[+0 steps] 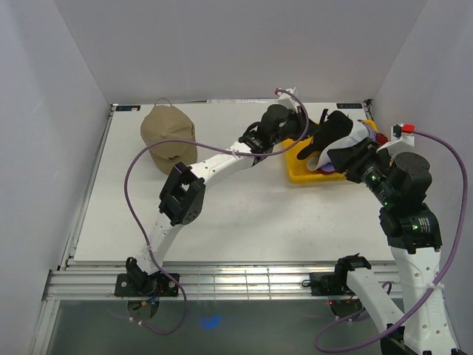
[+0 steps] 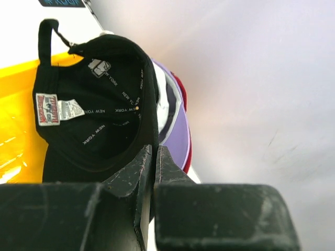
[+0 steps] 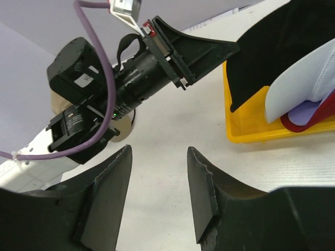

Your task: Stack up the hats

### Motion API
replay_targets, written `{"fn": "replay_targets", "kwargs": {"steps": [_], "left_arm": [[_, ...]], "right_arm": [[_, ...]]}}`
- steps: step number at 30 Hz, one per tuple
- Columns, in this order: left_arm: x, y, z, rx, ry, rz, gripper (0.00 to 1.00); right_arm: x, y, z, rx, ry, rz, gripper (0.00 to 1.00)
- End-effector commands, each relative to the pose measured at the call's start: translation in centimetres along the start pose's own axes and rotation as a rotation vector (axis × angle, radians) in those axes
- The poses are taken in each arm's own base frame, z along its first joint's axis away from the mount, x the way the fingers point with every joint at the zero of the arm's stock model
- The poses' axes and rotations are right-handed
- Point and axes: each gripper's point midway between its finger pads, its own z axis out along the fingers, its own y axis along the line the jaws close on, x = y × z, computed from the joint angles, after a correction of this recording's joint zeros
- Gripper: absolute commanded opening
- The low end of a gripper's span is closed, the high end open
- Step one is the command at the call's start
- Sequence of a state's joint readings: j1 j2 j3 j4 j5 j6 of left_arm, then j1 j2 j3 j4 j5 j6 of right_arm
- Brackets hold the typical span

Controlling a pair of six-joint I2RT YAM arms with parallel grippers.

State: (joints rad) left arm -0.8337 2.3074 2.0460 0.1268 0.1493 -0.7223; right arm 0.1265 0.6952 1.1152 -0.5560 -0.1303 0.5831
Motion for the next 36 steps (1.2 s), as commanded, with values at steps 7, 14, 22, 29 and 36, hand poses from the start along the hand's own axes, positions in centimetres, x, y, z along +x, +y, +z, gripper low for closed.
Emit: {"fn": "replay_targets", "kwargs": {"steps": [7,14,22,29,36], "left_arm": [[-7.6,-0.1,-6.2,-0.213,-0.167,-0.213,0.0],[-6.4,4.7,-11.6,-0.323,-0.202,-0.322,0.0],[-4.6,8.3,-15.9,-0.426,-0.183,-0.357,0.0],[0.2,10.9,-16.7,-0.475,-0.066,-0.372,0.0],[3.0,12.2,-17.5,-0.505,-0.002,-0.404,0.0]], "right_arm": [[-1.6,1.1,1.6,-0.023,0.008,-0.006,0.52],[1.1,0.8,4.5,-0.067,0.127,0.028,0.52],[7.9,-2.5,7.9,-0.064,0.307,0.099,0.58],[12.1,-4.4,9.1,-0.075,0.367,0.183,0.68],[16.2,-5.5,9.4,-0.125,0.399,0.321,0.89]]}}
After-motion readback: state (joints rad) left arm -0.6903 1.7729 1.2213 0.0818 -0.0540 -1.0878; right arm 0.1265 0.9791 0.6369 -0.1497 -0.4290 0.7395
